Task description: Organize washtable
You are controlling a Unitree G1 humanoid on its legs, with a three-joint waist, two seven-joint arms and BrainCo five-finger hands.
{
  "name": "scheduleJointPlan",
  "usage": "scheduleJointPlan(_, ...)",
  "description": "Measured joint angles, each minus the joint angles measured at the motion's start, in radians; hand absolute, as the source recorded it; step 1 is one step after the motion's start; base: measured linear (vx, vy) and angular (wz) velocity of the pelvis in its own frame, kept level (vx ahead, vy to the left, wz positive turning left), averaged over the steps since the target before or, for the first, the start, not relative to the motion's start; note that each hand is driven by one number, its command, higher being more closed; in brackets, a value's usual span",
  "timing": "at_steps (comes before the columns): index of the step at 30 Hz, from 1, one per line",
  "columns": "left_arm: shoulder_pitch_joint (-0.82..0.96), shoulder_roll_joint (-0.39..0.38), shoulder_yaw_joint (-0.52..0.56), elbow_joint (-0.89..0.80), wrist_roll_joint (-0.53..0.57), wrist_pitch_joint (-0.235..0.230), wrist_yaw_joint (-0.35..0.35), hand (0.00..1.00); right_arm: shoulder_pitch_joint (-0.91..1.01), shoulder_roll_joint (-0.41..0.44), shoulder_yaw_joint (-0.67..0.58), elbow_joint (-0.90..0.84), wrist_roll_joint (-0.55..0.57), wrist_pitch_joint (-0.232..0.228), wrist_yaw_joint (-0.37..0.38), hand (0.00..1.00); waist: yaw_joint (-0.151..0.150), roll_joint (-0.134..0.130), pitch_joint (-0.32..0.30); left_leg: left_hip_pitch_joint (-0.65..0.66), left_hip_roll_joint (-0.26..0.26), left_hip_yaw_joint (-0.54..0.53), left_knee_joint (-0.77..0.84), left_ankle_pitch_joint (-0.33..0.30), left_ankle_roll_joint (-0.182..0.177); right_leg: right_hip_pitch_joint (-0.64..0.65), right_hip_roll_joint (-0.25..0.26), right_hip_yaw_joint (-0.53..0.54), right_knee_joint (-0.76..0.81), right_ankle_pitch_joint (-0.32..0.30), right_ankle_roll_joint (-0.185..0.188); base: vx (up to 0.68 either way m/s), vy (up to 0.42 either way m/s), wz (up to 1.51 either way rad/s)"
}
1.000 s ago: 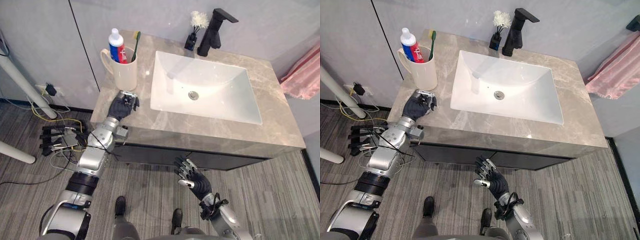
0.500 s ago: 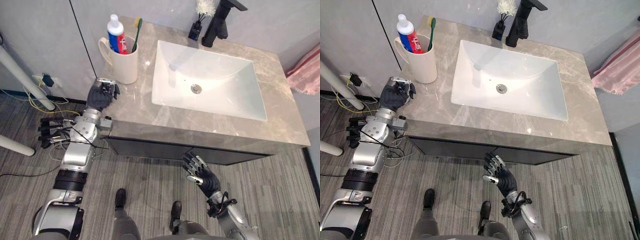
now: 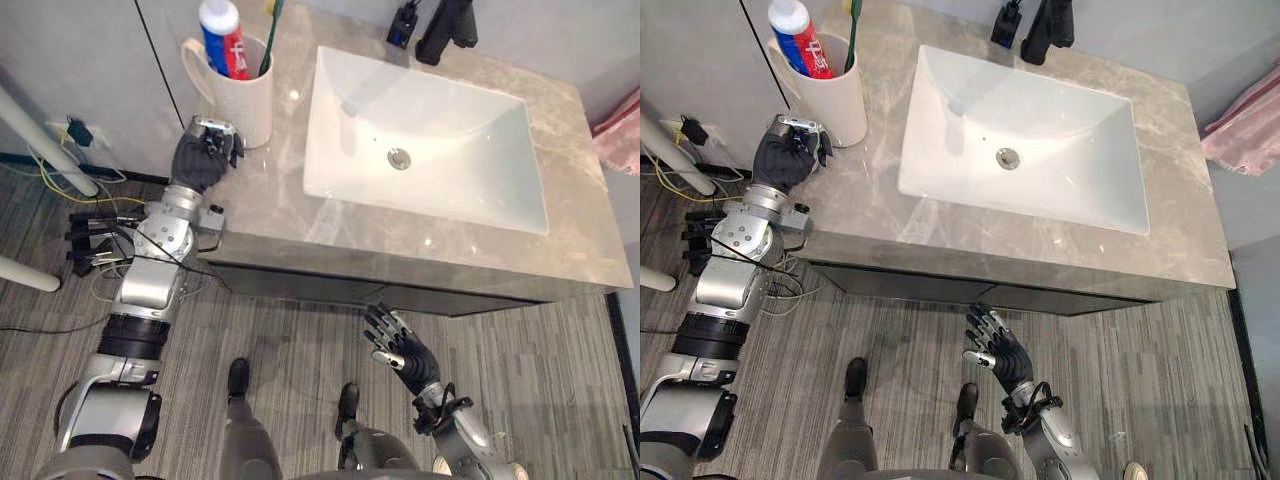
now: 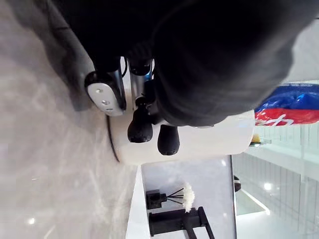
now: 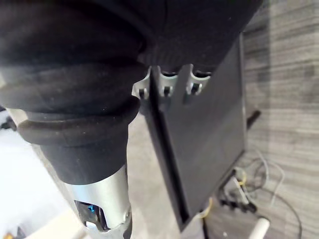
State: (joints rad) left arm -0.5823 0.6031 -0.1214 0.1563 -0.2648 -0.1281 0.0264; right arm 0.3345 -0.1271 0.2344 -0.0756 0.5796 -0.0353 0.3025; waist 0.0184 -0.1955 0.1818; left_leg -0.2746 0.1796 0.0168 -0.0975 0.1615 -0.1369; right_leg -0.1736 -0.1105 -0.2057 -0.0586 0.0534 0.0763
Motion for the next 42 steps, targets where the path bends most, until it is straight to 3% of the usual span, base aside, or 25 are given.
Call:
scheduleJointPlan(4, -0.049, 0.017, -0.033, 0.003, 0.000, 0.001, 0.021, 1.00, -0.007, 0.000, 0.012, 0.000, 0.000, 0.000, -0.002, 0.00, 0.003, -0.027, 0.011, -0.011, 0.002, -0.001, -0.005, 0.000, -0.011, -0.011, 0.002, -0.001, -0.012, 0.001, -0.004, -0.05, 0.005, 0.01)
scheduleJointPlan(16, -0.187, 0.031, -0.096, 0.033, -0.009, -0.002, 0.049, 1.00, -0.018, 0.005, 0.020, -0.002, 0.000, 0.000, -0.003, 0.00, 0.026, -0.069, 0.015, -0.079, 0.016, -0.012, -0.005, 0.028, -0.019, -0.079, 0.018, 0.001, -0.012, 0.024, -0.029, -0.04, -0.004, -0.02)
scheduleJointPlan(26, -0.312, 0.072, -0.155, 0.115, -0.039, 0.003, 0.063, 1.00, -0.023, 0.014, 0.062, -0.006, 0.000, -0.006, -0.003, 0.00, 0.019, -0.112, 0.019, -0.110, 0.015, -0.013, -0.006, 0.035, -0.020, -0.113, 0.018, 0.013, -0.013, 0.035, -0.045, -0.05, 0.002, -0.02)
scheduleJointPlan(31, -0.327, 0.092, -0.176, 0.131, -0.036, 0.013, 0.062, 1.00, -0.022, 0.015, 0.063, -0.010, 0.000, -0.006, -0.002, 0.00, -0.002, -0.116, 0.018, -0.112, 0.007, -0.012, -0.006, 0.034, -0.019, -0.113, 0.005, 0.015, -0.015, 0.041, -0.055, -0.03, 0.010, 0.02)
scheduleJointPlan(38, -0.356, 0.115, -0.203, 0.141, -0.035, 0.020, 0.046, 1.00, -0.022, 0.022, 0.085, -0.010, 0.000, -0.006, -0.002, 0.00, -0.001, -0.117, 0.018, -0.112, 0.005, -0.012, -0.005, 0.034, -0.019, -0.111, 0.006, 0.015, -0.030, 0.062, -0.085, 0.00, -0.003, 0.00)
scheduleJointPlan(42, -0.471, 0.154, -0.202, 0.169, -0.035, 0.020, 0.038, 1.00, -0.022, 0.022, 0.087, -0.009, 0.000, -0.004, -0.001, 0.00, -0.011, -0.118, 0.017, -0.096, 0.001, -0.011, -0.005, 0.050, -0.012, -0.098, 0.007, 0.016, -0.030, 0.064, -0.087, 0.00, -0.021, -0.14)
